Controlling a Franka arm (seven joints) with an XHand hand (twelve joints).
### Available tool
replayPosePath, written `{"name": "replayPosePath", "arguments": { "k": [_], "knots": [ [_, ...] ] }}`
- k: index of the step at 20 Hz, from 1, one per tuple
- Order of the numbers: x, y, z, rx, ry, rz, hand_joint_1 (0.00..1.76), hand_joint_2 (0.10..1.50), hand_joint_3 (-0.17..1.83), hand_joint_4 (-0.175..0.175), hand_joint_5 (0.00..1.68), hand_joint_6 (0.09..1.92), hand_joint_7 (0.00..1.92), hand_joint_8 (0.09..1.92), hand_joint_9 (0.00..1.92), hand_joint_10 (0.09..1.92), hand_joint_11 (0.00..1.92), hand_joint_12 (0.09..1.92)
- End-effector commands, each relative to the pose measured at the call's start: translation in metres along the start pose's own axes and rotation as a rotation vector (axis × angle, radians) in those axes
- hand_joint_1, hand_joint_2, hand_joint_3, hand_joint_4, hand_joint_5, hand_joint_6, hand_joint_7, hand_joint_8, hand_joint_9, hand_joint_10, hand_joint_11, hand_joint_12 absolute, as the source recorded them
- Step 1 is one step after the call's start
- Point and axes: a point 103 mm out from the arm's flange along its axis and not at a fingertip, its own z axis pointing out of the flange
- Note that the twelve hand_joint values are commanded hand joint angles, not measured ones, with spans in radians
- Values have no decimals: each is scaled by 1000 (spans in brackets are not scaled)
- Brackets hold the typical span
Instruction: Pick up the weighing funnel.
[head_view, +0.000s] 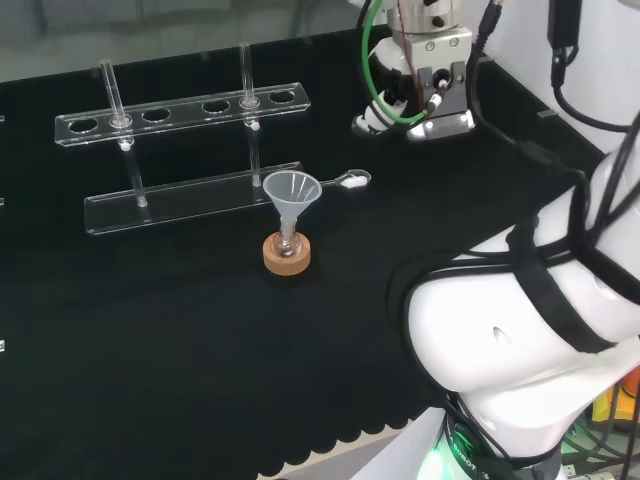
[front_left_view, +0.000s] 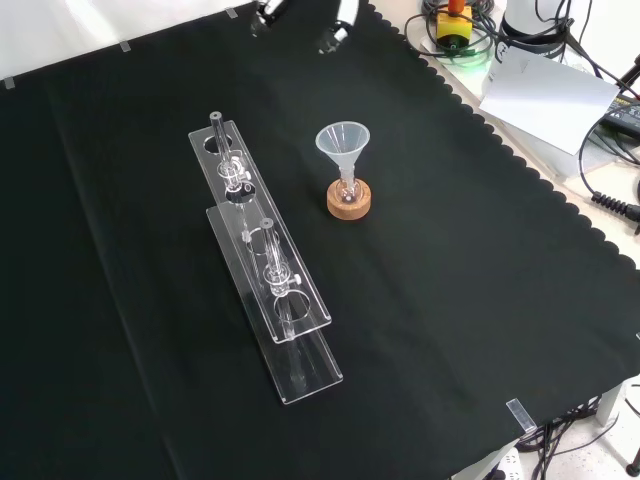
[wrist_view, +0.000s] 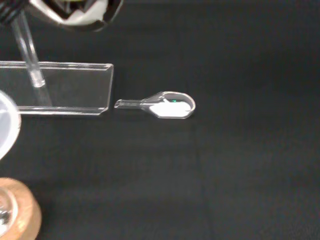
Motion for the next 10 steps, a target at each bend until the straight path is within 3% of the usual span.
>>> {"name": "replayPosePath", "arguments": {
  "k": [1,10],
  "knots": [
    [-33,44,5,-4,1,-12,848,619,620,-75,556,87,441,674,613,610,396,1340],
    [-26,78,35,38,-2,-54,868,609,628,-71,575,87,453,668,636,591,418,1326]
  ]
}}
